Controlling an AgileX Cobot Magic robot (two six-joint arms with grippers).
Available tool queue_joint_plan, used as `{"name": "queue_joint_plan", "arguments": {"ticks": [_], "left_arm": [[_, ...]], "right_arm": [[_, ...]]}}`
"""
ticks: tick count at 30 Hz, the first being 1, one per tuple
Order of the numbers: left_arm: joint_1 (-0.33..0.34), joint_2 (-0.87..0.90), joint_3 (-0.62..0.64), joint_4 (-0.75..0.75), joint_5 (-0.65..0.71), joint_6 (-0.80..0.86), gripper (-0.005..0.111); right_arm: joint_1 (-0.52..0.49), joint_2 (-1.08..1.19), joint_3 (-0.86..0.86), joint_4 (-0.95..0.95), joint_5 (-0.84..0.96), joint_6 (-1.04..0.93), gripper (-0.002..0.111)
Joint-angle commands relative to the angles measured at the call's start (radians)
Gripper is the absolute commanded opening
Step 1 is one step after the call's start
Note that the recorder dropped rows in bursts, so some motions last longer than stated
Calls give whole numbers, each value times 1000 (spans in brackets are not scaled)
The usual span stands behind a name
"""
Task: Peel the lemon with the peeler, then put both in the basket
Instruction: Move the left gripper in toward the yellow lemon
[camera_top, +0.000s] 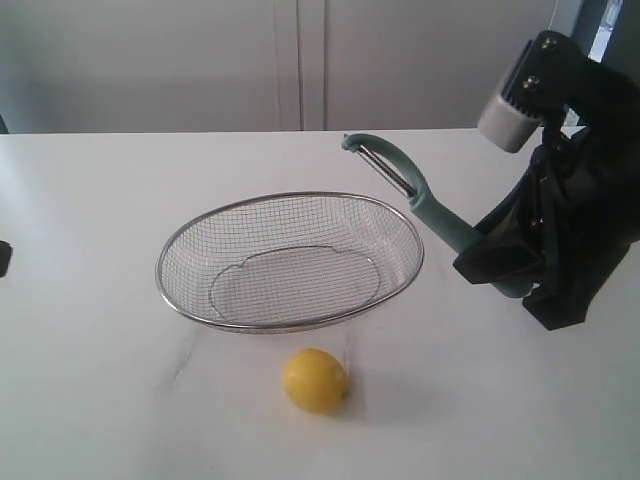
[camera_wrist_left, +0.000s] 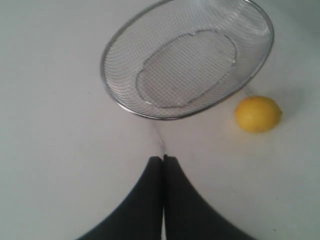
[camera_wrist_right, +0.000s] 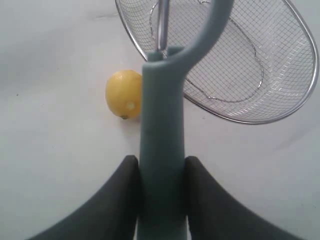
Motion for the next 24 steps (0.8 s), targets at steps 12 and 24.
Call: {"name": "queue_joint_plan", "arguments": {"ticks": [12,24], "left_arm": [[-280,292,-36,-18,39,53,0],[-474,470,-145,4,7,-4,0]], "right_arm": [[-4,-3,3,8,-4,2,0],[-4,-3,3,8,-4,2,0]]}}
